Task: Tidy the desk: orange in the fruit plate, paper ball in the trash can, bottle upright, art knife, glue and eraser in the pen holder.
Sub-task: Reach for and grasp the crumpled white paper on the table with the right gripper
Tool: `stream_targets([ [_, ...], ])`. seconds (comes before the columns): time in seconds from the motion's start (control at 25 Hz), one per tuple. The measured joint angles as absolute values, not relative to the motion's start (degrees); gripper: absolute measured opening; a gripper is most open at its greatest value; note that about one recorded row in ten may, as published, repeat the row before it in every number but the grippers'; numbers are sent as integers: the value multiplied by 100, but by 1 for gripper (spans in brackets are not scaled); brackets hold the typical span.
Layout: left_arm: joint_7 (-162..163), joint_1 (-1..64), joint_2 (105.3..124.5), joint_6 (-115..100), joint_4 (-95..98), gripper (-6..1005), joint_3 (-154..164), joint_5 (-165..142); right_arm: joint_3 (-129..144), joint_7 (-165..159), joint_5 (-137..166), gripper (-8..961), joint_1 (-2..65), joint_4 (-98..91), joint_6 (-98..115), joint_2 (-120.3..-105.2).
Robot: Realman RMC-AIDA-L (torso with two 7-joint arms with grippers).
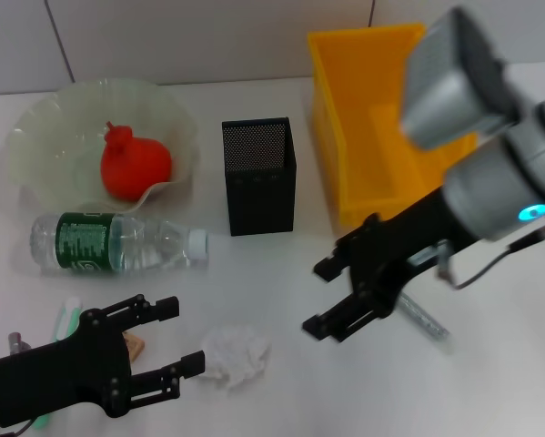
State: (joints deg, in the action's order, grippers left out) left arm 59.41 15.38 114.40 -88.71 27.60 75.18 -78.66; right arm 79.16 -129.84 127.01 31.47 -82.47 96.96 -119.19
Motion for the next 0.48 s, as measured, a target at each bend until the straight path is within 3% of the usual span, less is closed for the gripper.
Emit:
stream_targets([
  [0.48, 5944, 1428, 11364, -8859, 2760, 754, 7514, -7866, 9215, -12982, 12725, 752, 3844, -6900, 8362, -11938],
])
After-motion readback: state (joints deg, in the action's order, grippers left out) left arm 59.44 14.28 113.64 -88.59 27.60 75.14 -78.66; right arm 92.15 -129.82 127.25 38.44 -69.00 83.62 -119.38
